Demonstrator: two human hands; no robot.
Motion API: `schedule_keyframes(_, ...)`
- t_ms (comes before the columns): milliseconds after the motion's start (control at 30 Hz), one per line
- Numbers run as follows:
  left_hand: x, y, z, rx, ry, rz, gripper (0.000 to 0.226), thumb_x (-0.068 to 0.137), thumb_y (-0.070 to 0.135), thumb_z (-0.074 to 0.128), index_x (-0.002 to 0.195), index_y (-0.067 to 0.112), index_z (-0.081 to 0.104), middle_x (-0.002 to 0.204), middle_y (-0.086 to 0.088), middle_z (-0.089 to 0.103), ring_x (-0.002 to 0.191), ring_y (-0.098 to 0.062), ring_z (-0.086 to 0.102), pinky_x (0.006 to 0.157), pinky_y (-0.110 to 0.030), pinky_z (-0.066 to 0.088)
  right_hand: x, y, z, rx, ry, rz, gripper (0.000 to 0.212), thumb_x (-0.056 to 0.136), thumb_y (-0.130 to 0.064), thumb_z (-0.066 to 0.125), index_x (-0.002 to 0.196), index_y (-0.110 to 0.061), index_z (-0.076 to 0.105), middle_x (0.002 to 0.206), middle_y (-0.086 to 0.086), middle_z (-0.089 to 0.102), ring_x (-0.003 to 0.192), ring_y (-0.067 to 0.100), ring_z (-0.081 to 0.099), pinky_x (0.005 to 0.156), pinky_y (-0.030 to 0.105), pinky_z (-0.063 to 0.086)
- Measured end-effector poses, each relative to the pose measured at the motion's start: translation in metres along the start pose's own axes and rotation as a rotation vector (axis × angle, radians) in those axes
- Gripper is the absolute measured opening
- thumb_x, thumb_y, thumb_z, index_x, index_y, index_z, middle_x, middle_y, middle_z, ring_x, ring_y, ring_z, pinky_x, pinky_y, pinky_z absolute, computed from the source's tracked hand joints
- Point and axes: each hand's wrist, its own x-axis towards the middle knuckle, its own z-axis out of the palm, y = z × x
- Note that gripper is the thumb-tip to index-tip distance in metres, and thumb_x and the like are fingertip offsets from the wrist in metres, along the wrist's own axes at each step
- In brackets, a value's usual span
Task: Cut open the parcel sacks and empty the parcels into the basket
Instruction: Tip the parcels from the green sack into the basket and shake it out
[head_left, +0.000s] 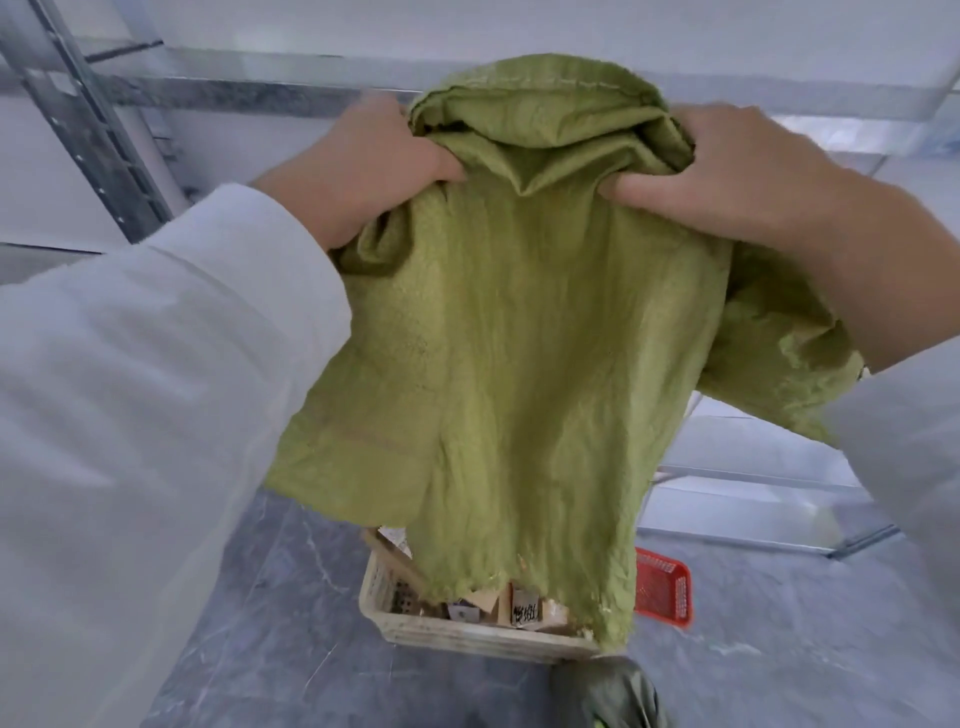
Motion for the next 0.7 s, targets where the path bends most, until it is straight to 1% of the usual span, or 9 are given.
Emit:
schedule_keyframes(33, -0.005, -0.005, 0.002, -0.006, -0.014, -0.022, 0.036, 0.074, 0.029, 0.076, 0.104, 0.011, 0.07, 0.094, -0.008, 0.074, 0.081, -0.021, 0.071, 0.073, -0.035, 0.06, -0.004, -0.003, 0.004, -0.004, 0.006, -0.012, 0.049, 0.077, -0.072, 0.052, 0.093, -0.027, 0.061, 0.083, -0.007, 0.06, 0.076, 0.019, 0.054, 0.066, 0.034, 0.038)
schedule_keyframes(100, -0.015, -0.011, 0.005, -0.069, -0.017, -0.049, 0.03, 0.075, 0.029, 0.076, 0.1, 0.014, 0.072, 0.09, -0.005, 0.074, 0.077, -0.017, 0.07, 0.064, -0.027, 0.059, -0.014, -0.011, 0.009, 0.0, 0.046, 0.002, 0.048, 0.079, -0.071, 0.052, 0.076, -0.024, 0.058, 0.074, -0.004, 0.058, 0.067, 0.015, 0.052, 0.058, 0.031, 0.035)
schedule_keyframes(167, -0.025, -0.011, 0.007, -0.112, -0.031, -0.071, 0.029, 0.074, 0.031, 0.076, 0.097, 0.014, 0.071, 0.09, -0.005, 0.074, 0.077, -0.017, 0.07, 0.061, -0.027, 0.059, -0.024, -0.02, 0.013, -0.006, 0.053, 0.056, 0.048, 0.079, -0.07, 0.051, 0.067, -0.024, 0.053, 0.069, -0.005, 0.055, 0.064, 0.011, 0.051, 0.059, 0.032, 0.035)
schedule_keyframes(233, -0.036, -0.008, 0.008, -0.122, -0.087, -0.109, 0.035, 0.071, 0.037, 0.077, 0.098, 0.017, 0.068, 0.09, -0.004, 0.072, 0.078, -0.018, 0.07, 0.06, -0.027, 0.057, -0.033, -0.031, 0.017, 0.006, 0.008, 0.116, 0.047, 0.078, -0.069, 0.05, 0.067, -0.023, 0.053, 0.069, -0.004, 0.055, 0.066, 0.015, 0.053, 0.063, 0.033, 0.039)
schedule_keyframes(333, -0.057, -0.005, 0.017, -0.143, -0.15, -0.146, 0.049, 0.069, 0.041, 0.077, 0.108, 0.014, 0.063, 0.094, -0.005, 0.07, 0.082, -0.02, 0.069, 0.066, -0.031, 0.057, -0.054, -0.049, 0.022, 0.066, -0.057, 0.193, 0.051, 0.076, -0.069, 0.049, 0.071, -0.019, 0.058, 0.072, -0.001, 0.058, 0.07, 0.02, 0.058, 0.061, 0.032, 0.041)
schedule_keyframes(433, -0.087, -0.007, 0.029, -0.236, -0.239, -0.176, 0.036, 0.072, 0.036, 0.073, 0.097, 0.011, 0.07, 0.091, -0.01, 0.074, 0.083, -0.026, 0.072, 0.08, -0.043, 0.059, -0.08, -0.069, 0.03, 0.232, -0.105, 0.228, 0.051, 0.079, -0.067, 0.048, 0.067, -0.017, 0.053, 0.068, -0.001, 0.056, 0.065, 0.018, 0.056, 0.056, 0.031, 0.036)
schedule_keyframes(533, -0.119, -0.021, 0.038, -0.325, -0.209, -0.2, 0.027, 0.074, 0.035, 0.067, 0.089, 0.013, 0.072, 0.086, -0.009, 0.075, 0.081, -0.026, 0.073, 0.081, -0.044, 0.059, -0.106, -0.091, 0.041, 0.398, -0.171, 0.214, 0.043, 0.089, -0.055, 0.043, 0.061, -0.021, 0.045, 0.058, -0.004, 0.05, 0.056, 0.015, 0.051, 0.052, 0.029, 0.034)
schedule_keyframes(633, -0.151, -0.046, 0.046, -0.374, -0.192, -0.244, 0.03, 0.077, 0.039, 0.064, 0.095, 0.016, 0.07, 0.09, -0.008, 0.074, 0.084, -0.024, 0.071, 0.082, -0.041, 0.059, -0.143, -0.105, 0.055, 0.397, -0.274, 0.151, 0.039, 0.097, -0.044, 0.036, 0.068, -0.02, 0.048, 0.066, -0.003, 0.054, 0.062, 0.014, 0.052, 0.056, 0.03, 0.036)
schedule_keyframes(700, -0.175, -0.061, 0.055, -0.399, -0.228, -0.296, 0.027, 0.081, 0.036, 0.062, 0.096, 0.016, 0.07, 0.095, -0.011, 0.073, 0.088, -0.026, 0.07, 0.086, -0.042, 0.057, -0.175, -0.11, 0.068, 0.339, -0.363, 0.114, 0.038, 0.101, -0.04, 0.032, 0.073, -0.021, 0.05, 0.075, 0.0, 0.058, 0.069, 0.015, 0.054, 0.058, 0.03, 0.037)
